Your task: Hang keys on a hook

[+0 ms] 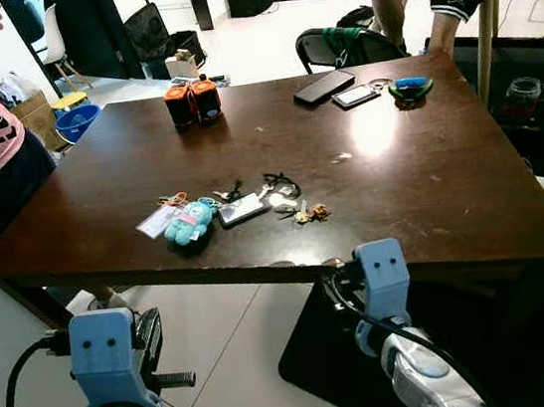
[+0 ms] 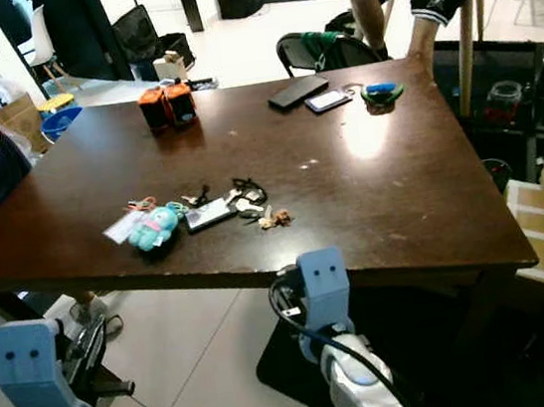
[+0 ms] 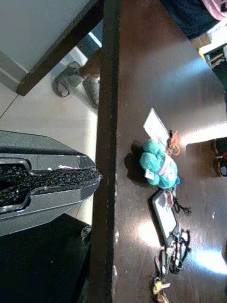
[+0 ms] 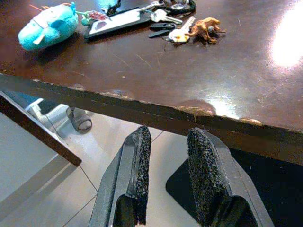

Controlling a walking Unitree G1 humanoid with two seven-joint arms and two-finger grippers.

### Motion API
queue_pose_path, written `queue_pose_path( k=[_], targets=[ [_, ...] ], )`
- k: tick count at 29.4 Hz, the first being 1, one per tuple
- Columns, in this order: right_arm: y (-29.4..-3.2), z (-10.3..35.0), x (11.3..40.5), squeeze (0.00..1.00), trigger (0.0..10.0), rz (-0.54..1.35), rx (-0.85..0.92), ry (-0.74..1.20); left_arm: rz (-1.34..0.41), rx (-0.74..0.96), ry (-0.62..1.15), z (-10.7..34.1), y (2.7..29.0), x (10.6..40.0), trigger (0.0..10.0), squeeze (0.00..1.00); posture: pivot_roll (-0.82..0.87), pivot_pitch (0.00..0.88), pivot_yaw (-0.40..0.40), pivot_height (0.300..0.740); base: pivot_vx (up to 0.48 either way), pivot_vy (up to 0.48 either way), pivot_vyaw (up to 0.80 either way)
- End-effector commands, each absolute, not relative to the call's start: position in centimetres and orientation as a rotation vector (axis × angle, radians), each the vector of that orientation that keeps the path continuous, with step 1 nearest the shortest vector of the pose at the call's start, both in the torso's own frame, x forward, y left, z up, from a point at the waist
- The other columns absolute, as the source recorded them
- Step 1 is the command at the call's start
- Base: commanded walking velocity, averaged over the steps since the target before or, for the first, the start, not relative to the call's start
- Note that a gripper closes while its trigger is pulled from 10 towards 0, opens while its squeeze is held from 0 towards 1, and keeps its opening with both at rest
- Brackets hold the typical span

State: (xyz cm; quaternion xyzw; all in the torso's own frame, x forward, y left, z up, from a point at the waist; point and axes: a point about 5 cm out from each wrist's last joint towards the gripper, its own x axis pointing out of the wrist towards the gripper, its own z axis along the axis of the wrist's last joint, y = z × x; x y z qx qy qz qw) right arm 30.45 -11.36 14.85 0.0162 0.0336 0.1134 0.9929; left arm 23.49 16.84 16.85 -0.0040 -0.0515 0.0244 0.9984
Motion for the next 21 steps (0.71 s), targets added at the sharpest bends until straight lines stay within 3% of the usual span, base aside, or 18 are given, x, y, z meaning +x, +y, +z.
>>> queue_pose_path(
  k=[1,8,21],
  targets=[
    [-11.3,14.2,30.5,0.00,10.0,0.228,0.041,0.101,0.081,0.017,-0.078,16.4,17.4,23.4,10.0,0.00,-0.02,0.141,0.191,0.740,0.000,0.000,0.00],
    [-11.9,14.1,31.1,0.00,10.0,0.254,0.013,0.123,0.145,0.021,-0.096,16.6,17.7,23.5,10.0,0.00,0.00,0.149,0.113,0.740,0.000,0.000,0.00],
    [-12.6,14.2,30.8,0.00,10.0,0.272,0.009,0.127,0.130,0.015,-0.078,16.2,17.2,22.9,10.0,0.00,-0.02,0.143,0.105,0.740,0.000,0.000,0.00]
  ],
)
